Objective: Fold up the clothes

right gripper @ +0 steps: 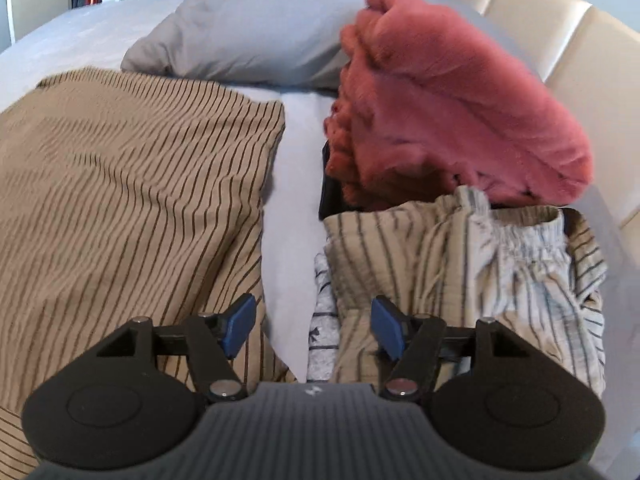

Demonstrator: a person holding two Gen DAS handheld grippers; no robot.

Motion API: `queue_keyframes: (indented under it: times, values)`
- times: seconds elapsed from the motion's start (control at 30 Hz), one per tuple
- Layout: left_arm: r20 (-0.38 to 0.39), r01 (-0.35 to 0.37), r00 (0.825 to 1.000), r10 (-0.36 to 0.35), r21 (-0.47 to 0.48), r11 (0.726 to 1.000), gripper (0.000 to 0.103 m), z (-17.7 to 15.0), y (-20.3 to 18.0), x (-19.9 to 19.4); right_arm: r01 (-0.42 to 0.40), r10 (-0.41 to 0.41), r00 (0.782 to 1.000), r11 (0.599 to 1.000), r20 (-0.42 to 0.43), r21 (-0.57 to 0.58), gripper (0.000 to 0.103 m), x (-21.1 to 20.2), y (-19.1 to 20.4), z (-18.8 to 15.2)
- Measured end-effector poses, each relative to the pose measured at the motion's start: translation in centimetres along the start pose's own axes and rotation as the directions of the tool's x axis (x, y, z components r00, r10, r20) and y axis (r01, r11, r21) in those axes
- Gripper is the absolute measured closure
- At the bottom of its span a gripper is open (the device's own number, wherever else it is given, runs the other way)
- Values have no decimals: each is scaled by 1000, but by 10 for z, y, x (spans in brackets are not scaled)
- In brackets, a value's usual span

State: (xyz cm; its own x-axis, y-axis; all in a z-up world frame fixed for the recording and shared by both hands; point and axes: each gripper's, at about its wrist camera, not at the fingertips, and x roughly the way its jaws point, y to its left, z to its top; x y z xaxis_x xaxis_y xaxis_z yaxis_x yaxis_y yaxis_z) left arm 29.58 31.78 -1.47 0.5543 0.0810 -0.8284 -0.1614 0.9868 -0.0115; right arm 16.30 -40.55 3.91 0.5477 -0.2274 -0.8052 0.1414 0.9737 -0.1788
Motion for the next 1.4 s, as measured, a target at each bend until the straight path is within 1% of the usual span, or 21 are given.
queue_keyframes:
  times: [0.07,0.17,0.27,0.33,0.43,0.57,0.6,0.63,0.67,0.7,0.73,0.77,0.83,0.93,0.97,1.07,1.17,1.3,1.33,1.37,1.4]
  values:
    - [21,-9,1000,10,-54,999,51,1,15,-14,-20,20,1000,999,0,40,36,-8,-7,-1]
    - [-17,6,1000,-7,-89,996,49,-6,29,-27,-86,91,996,985,-25,150,36,-20,-21,-8]
    - [-67,1,998,-6,-72,997,48,-17,31,-37,-118,135,988,970,-69,213,37,-22,-26,-21]
    - [-89,-4,996,1,-31,1000,45,-29,28,-46,-127,148,985,972,-94,198,37,-25,-22,-31]
    - [-136,-6,991,11,38,999,42,-50,15,-54,-112,132,982,983,-133,148,37,-25,-10,-50]
    - [-197,-2,980,29,136,991,42,-77,-5,-58,-108,116,985,992,-127,66,38,-13,3,-72]
    - [-208,0,978,31,152,988,42,-83,-9,-58,-94,100,986,994,-130,53,41,-8,5,-73]
    - [-219,1,975,35,163,987,42,-89,-13,-58,-80,85,988,996,-133,40,51,-4,7,-75]
    - [-230,2,973,38,171,985,42,-96,-17,-57,-66,69,988,997,-135,28,70,0,9,-76]
    - [-237,4,971,34,160,987,42,-102,-18,-57,-53,54,989,999,-137,15,83,4,10,-78]
    - [-245,6,969,31,150,989,42,-107,-19,-56,-61,61,986,998,-154,7,96,5,11,-80]
    - [-251,8,968,27,138,990,42,-113,-20,-56,-69,68,983,998,-170,-2,97,6,12,-82]
    - [-244,19,970,6,100,995,42,-124,-17,-55,-35,23,981,998,-192,-59,101,-1,16,-85]
    - [-245,5,969,15,82,997,42,-136,-9,-50,66,-113,975,971,-193,-232,102,-7,18,-95]
    - [-247,-5,969,25,82,997,42,-137,-7,-49,72,-120,974,968,-193,-241,102,-8,15,-99]
    - [-229,-17,973,26,43,999,42,-137,1,-58,81,-125,971,974,-206,-211,102,-12,10,-103]
    - [-198,11,980,-11,-5,1000,42,-138,6,-73,98,-150,965,966,-213,-237,101,-19,13,-108]
    - [-201,32,979,-35,-18,999,42,-145,0,-86,103,-136,971,980,-198,-171,94,-33,6,-111]
    - [-211,39,976,-45,-32,999,42,-149,-2,-87,97,-126,974,984,-191,-150,79,-36,6,-110]
    - [-221,46,974,-55,-47,998,42,-152,-4,-87,100,-122,977,987,-177,-127,54,-42,4,-111]
    - [-232,55,970,-68,-66,996,42,-155,-5,-87,103,-119,980,989,-163,-103,47,-47,3,-112]
